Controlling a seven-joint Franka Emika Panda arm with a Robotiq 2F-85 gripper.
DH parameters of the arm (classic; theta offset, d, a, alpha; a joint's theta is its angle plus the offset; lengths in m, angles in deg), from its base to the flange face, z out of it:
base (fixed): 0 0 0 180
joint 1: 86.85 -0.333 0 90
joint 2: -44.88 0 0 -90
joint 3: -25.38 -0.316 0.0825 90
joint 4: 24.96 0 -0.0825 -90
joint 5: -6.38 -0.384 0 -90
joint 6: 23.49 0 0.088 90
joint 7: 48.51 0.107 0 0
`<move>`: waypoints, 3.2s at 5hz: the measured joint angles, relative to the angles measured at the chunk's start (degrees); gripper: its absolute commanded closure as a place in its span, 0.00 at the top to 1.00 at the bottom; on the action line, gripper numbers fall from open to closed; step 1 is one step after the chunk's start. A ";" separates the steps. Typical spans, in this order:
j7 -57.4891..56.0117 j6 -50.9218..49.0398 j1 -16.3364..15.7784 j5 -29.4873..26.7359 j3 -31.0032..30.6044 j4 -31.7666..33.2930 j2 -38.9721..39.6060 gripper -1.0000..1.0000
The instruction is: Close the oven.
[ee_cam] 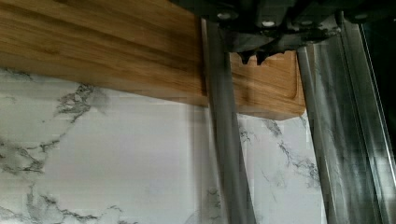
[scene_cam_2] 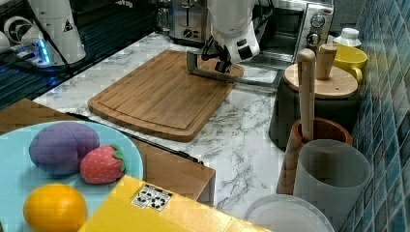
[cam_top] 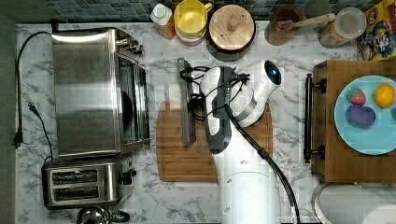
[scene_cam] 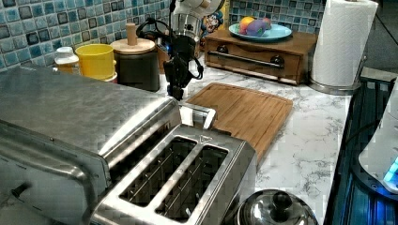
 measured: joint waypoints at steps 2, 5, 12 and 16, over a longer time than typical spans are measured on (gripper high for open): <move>-0.06 -1.20 1.64 -0.92 -1.00 0.00 0.03 0.00; -0.06 -0.13 3.09 -3.02 -4.02 4.14 -6.57 0.00; 52.81 15.01 -20.74 49.35 -15.93 6.27 -22.87 0.00; 44.37 9.72 -17.23 37.04 -11.05 7.39 -32.95 0.00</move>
